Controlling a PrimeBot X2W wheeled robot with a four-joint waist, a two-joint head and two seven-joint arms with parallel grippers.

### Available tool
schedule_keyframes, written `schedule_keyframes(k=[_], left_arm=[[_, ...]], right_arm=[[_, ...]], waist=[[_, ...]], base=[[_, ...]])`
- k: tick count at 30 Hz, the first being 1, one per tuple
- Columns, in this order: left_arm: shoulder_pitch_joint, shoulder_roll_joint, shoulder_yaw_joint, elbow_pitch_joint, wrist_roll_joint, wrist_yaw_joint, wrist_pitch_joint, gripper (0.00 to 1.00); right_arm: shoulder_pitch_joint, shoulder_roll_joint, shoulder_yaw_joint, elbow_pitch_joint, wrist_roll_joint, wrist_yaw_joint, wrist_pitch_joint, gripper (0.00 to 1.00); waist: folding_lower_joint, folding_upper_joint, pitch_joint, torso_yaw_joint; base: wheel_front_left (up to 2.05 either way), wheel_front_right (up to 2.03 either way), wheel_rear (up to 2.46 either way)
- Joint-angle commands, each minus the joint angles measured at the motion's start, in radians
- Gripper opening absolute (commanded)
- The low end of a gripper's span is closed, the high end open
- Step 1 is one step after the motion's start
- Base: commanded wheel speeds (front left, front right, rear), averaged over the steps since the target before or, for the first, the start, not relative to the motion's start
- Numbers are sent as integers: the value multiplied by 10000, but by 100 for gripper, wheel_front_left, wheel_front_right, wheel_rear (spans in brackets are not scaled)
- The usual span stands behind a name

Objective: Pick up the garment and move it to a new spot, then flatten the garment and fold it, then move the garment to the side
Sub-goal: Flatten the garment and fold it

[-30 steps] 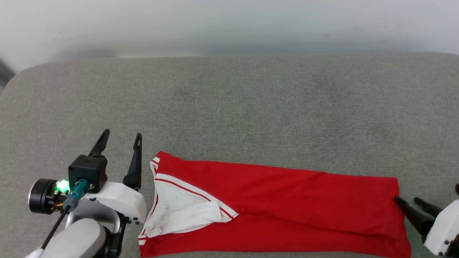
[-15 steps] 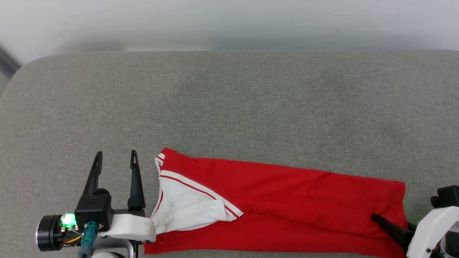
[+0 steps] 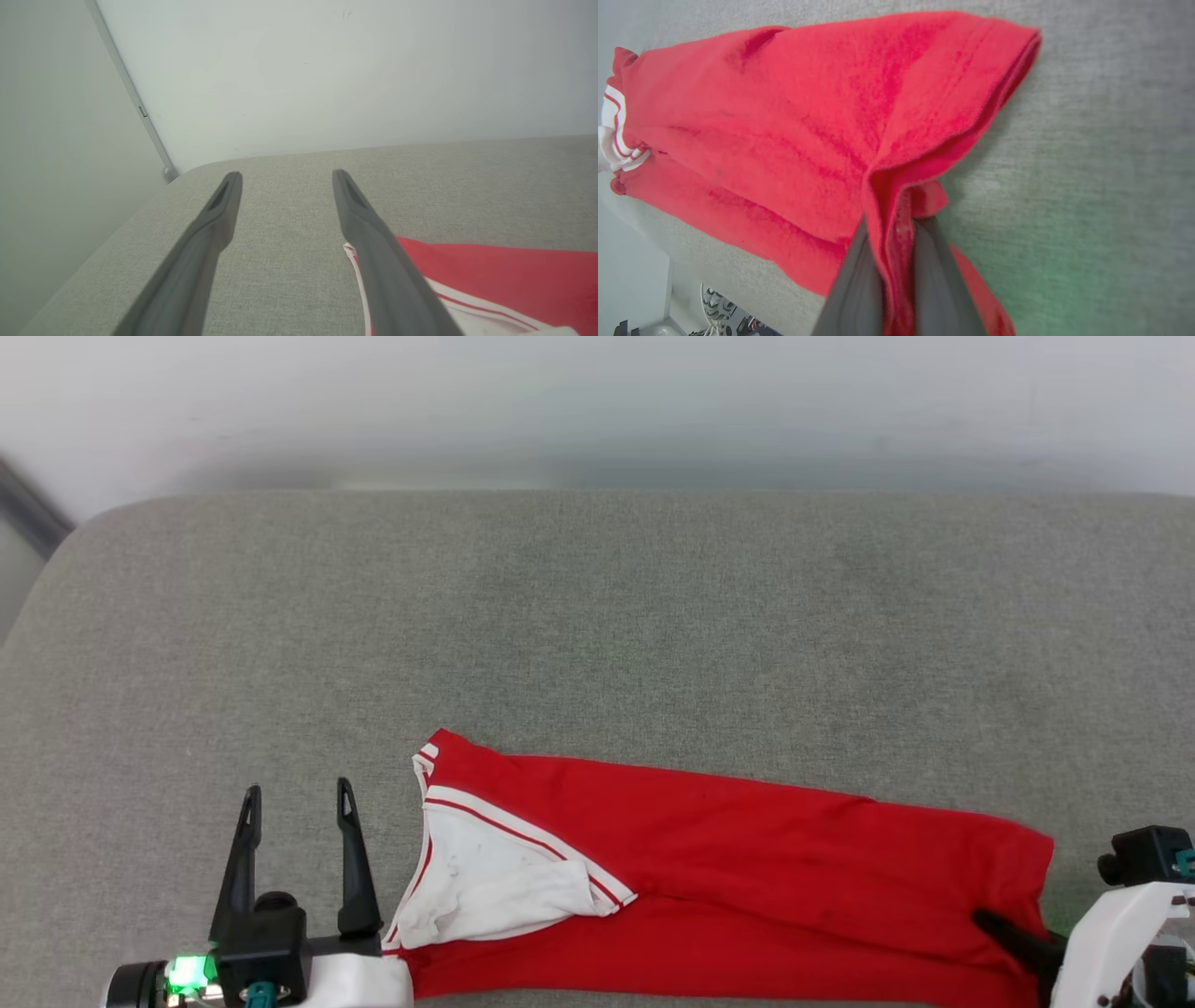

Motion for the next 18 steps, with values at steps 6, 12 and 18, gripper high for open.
schedule_keyframes(k=[6, 12, 18], left_arm=[[396, -329, 284, 145, 526, -484, -22, 100], [612, -580, 536, 259, 694, -840, -22, 100], [781, -738, 722, 346, 821, -1179, -23, 100]], right_arm=[[-85, -952, -456, -14, -94, -12, 252, 0], [178, -1796, -1128, 382, -373, -9, 875, 0], [454, -1851, -1145, -628, -112, -8, 1637, 0]], waist=[[0, 0, -335, -14], [0, 0, -534, -5], [0, 0, -692, 21]], base=[[0, 0, 0], [0, 0, 0], [0, 0, 0]])
